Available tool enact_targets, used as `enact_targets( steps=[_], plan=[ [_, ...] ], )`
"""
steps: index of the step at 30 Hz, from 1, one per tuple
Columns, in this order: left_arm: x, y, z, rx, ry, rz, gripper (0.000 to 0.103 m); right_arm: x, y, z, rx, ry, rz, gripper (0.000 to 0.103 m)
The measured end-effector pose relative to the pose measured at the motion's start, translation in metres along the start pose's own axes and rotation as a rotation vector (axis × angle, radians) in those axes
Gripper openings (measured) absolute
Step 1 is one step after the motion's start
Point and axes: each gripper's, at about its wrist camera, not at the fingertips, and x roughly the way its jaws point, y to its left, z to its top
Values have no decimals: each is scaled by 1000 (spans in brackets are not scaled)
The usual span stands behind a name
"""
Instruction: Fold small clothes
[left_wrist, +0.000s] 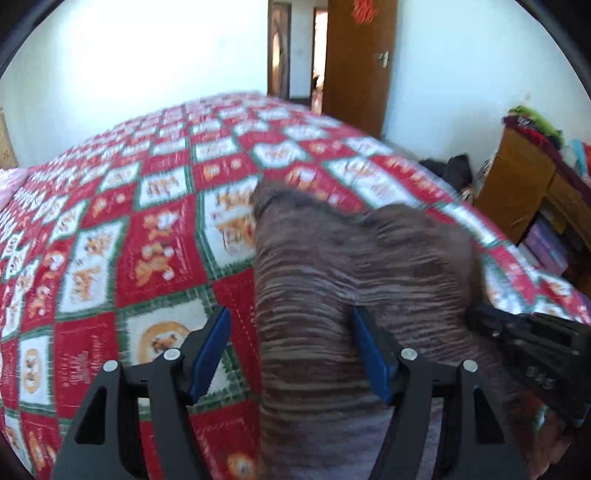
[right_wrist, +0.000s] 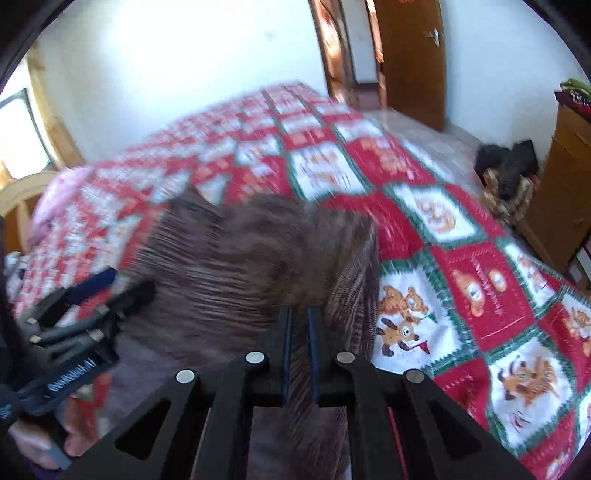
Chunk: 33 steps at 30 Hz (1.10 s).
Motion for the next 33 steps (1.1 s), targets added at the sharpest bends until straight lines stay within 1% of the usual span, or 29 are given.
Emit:
enact_targets(
  steps=[1, 2, 4, 5, 8, 10, 12, 14, 16, 17, 20, 22, 24, 26, 27, 28, 29, 30, 31, 33],
  plan=[
    [10, 2, -5, -13, 22, -6, 72, 10, -6, -2, 31, 17, 0, 7],
    [13, 3, -7, -27, 23, -12, 78, 11, -11, -3, 61, -3, 19, 7],
    [15, 7, -9, -58, 14, -3, 86, 11, -21, -4, 112, -18, 52, 7],
    [15, 7, -8, -62, 21, -2, 86, 11, -23, -5, 130, -24, 64, 7],
    [13, 6, -8, -57, 30, -1, 87, 14, -25, -5, 126, -37, 70, 6],
    [8, 4, -10, -39, 29, 12, 87, 12, -25, -5, 133, -35, 64, 7],
    [-3, 2, -15, -13, 12, 25, 86, 6, -21, -6, 135, -28, 52, 7],
    [-17, 0, -19, 14, -13, 36, 86, -8, -16, -12, 141, -48, 39, 7],
    [-25, 0, -24, 34, -25, 47, 86, -26, -9, -22, 135, -78, 59, 7],
    [-29, -1, -28, 38, -24, 50, 86, -32, -5, -28, 129, -79, 63, 9],
    [-40, -1, -40, 40, 4, 43, 86, -34, 5, -46, 115, -32, 34, 10],
    [-50, 0, -48, 48, 16, 37, 86, -40, 12, -58, 106, -32, 18, 10],
    [-62, -1, -57, 70, 15, 53, 86, -49, 17, -67, 131, -3, 15, 10],
    [-71, -2, -65, 89, 9, 76, 86, -58, 18, -76, 173, 3, 21, 14],
    [-76, -1, -69, 95, 7, 80, 86, -66, 21, -82, 190, -6, 20, 19],
    [-81, -1, -73, 97, 4, 80, 86, -71, 23, -87, 196, -18, 11, 30],
    [-87, 0, -78, 95, -1, 80, 86, -79, 26, -92, 201, -37, -3, 37],
    [-92, 1, -81, 91, -3, 78, 86, -88, 29, -97, 209, -61, -14, 51],
    [-99, 2, -86, 86, -10, 71, 88, -95, 29, -102, 214, -80, -17, 59],
    [-110, 3, -94, 78, -24, 61, 94, -109, 34, -110, 221, -114, -21, 60]
  ],
)
